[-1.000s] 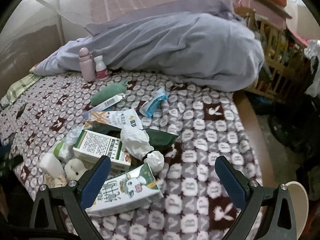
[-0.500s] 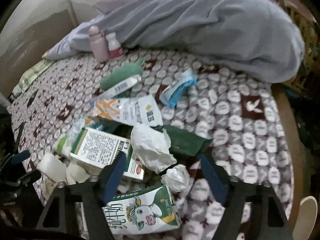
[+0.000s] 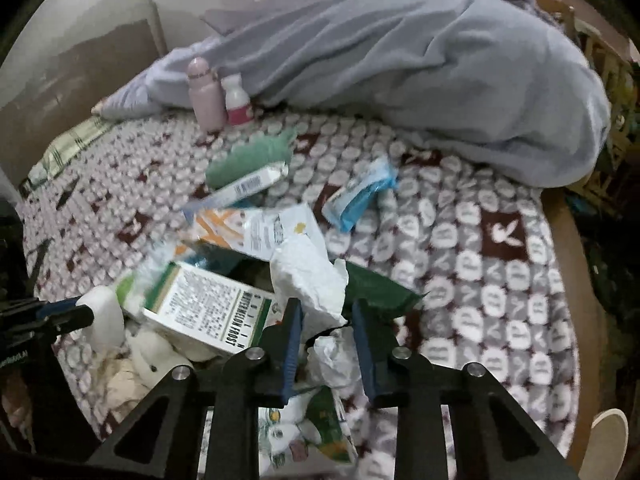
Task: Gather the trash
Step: 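Grasp the white foam block with the left tool while the right tool grasps crumpled tissue, then carry both items over the cream bucket and open both tools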
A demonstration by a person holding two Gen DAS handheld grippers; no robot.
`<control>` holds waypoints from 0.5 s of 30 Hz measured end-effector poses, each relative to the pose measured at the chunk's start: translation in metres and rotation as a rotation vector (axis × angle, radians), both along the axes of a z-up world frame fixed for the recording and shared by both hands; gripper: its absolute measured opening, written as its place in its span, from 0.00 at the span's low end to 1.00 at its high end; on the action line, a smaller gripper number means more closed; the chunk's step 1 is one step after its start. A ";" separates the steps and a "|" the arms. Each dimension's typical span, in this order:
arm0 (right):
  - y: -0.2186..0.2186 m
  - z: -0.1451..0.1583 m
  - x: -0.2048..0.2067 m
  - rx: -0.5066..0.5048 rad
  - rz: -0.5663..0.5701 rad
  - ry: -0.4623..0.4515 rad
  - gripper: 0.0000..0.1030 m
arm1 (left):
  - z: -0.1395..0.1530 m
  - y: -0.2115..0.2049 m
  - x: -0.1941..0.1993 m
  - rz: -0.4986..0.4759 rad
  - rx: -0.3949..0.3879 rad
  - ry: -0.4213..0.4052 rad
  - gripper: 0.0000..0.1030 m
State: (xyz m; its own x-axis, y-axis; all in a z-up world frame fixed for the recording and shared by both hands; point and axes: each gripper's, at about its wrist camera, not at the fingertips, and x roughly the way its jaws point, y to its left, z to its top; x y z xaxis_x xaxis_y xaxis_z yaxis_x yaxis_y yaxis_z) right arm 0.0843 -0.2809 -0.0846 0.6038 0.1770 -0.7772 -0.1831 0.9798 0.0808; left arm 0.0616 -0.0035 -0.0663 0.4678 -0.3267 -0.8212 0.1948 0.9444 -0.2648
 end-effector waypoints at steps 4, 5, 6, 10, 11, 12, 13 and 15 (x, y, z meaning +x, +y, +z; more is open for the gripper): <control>-0.013 0.021 -0.012 0.035 -0.021 -0.043 0.24 | 0.019 -0.002 0.000 -0.012 -0.038 -0.013 0.14; -0.016 0.026 -0.015 0.040 -0.023 -0.054 0.24 | 0.023 -0.004 -0.001 -0.017 -0.044 -0.016 0.14; -0.019 0.029 -0.018 0.044 -0.026 -0.062 0.24 | 0.028 -0.008 -0.001 -0.026 -0.052 -0.019 0.14; -0.038 0.044 -0.037 0.054 -0.050 -0.096 0.24 | 0.045 -0.029 -0.007 -0.069 -0.061 -0.047 0.14; -0.043 0.046 -0.041 0.055 -0.060 -0.102 0.24 | 0.049 -0.036 -0.009 -0.088 -0.070 -0.050 0.14; -0.050 0.048 -0.047 0.057 -0.071 -0.108 0.24 | 0.052 -0.046 -0.010 -0.109 -0.078 -0.051 0.14; -0.056 0.050 -0.052 0.059 -0.083 -0.113 0.24 | 0.054 -0.054 -0.011 -0.127 -0.084 -0.049 0.14; -0.072 0.051 -0.065 0.060 -0.112 -0.117 0.24 | 0.059 -0.078 -0.014 -0.176 -0.094 -0.047 0.14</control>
